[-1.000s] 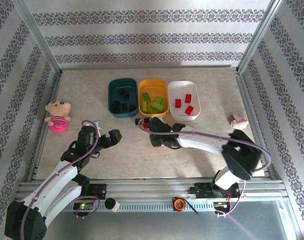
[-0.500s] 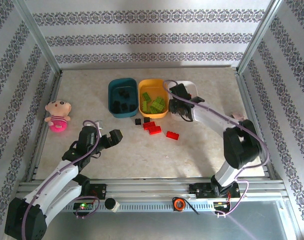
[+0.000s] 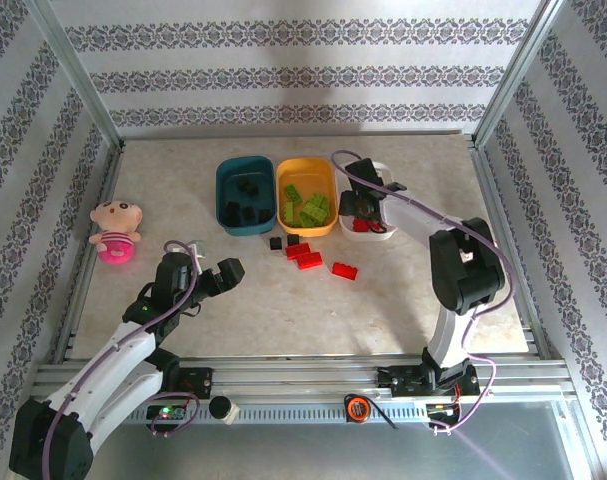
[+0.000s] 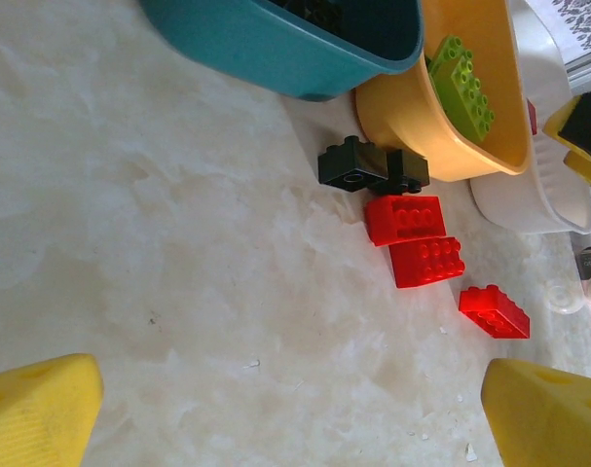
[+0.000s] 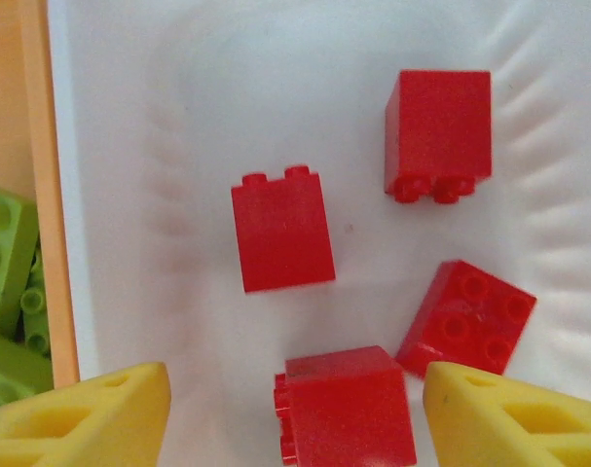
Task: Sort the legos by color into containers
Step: Place the lego in the container, then pick up the lego from the center of the table.
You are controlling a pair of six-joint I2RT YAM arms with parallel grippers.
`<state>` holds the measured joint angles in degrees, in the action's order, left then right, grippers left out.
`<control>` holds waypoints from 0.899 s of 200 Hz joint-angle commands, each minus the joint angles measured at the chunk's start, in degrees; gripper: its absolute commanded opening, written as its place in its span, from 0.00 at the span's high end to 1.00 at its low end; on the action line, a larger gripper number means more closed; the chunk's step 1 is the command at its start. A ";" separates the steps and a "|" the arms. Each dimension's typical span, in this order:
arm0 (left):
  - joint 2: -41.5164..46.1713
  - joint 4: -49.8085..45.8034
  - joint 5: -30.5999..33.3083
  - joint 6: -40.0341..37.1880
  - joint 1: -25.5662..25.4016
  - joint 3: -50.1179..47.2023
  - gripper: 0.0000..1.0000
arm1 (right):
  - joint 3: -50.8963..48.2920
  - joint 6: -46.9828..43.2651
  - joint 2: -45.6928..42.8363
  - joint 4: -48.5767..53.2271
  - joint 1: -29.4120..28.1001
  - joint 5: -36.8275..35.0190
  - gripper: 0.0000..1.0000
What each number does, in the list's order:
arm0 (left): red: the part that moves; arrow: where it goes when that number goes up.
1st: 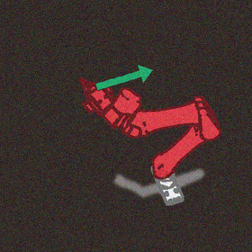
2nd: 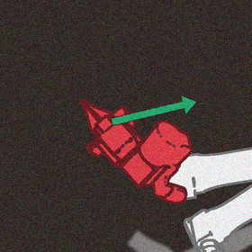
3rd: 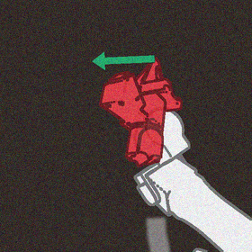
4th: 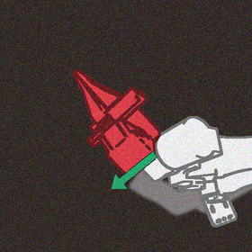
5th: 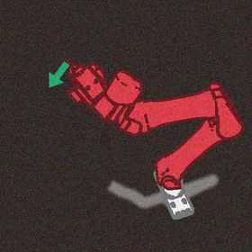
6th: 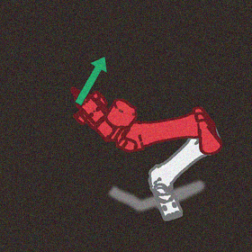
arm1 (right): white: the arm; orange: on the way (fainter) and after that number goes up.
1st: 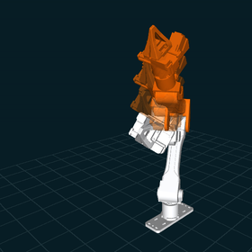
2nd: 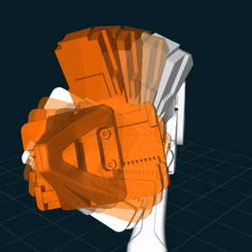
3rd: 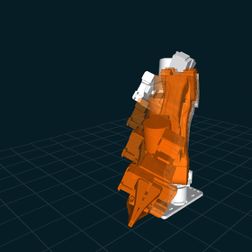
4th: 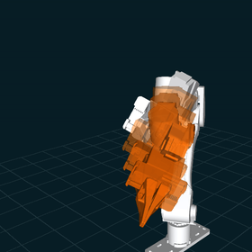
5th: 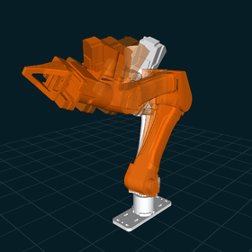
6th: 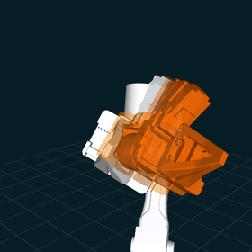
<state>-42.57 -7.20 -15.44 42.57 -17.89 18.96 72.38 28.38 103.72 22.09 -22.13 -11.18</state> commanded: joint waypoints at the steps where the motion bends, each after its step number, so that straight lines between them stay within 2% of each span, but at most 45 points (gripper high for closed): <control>1: -0.21 1.58 -0.62 0.78 0.03 -0.32 0.00 | -5.77 0.26 -8.84 0.71 -2.96 -0.85 0.28; 18: -0.63 2.24 -0.65 0.76 0.04 -0.15 0.00 | -11.89 1.67 -14.93 1.18 -6.37 -0.76 0.25; 23: -0.83 2.36 -0.64 0.76 -0.06 -0.16 0.00 | -13.87 2.46 -16.59 1.27 -7.36 -0.73 0.16; 37: -1.50 2.91 -0.86 0.75 0.01 -0.31 0.00 | -18.64 4.61 -20.22 1.49 -10.25 -0.56 0.05; 51: -2.43 3.74 -1.08 0.83 -0.02 -0.58 0.00 | -22.40 6.84 -22.20 1.18 -12.67 0.07 0.02; 79: -3.92 5.33 -1.43 1.45 -0.02 -1.12 0.00 | -25.09 9.70 -19.90 -0.01 -15.13 0.89 0.03; 107: -4.07 5.36 -1.54 1.43 0.03 -1.04 0.00 | -24.50 9.87 -15.64 -3.12 -15.66 2.51 0.08; 149: -2.99 3.92 -1.22 0.94 0.04 -0.77 0.00 | -22.66 10.36 -10.06 -4.09 -16.94 3.92 0.09; 180: -2.93 3.69 -1.06 0.78 0.03 -0.90 0.00 | -23.07 10.48 -8.98 -4.66 -16.98 4.04 0.17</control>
<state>-46.13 -4.49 -16.32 43.20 -17.89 18.35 48.27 37.78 93.89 18.65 -38.79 -8.16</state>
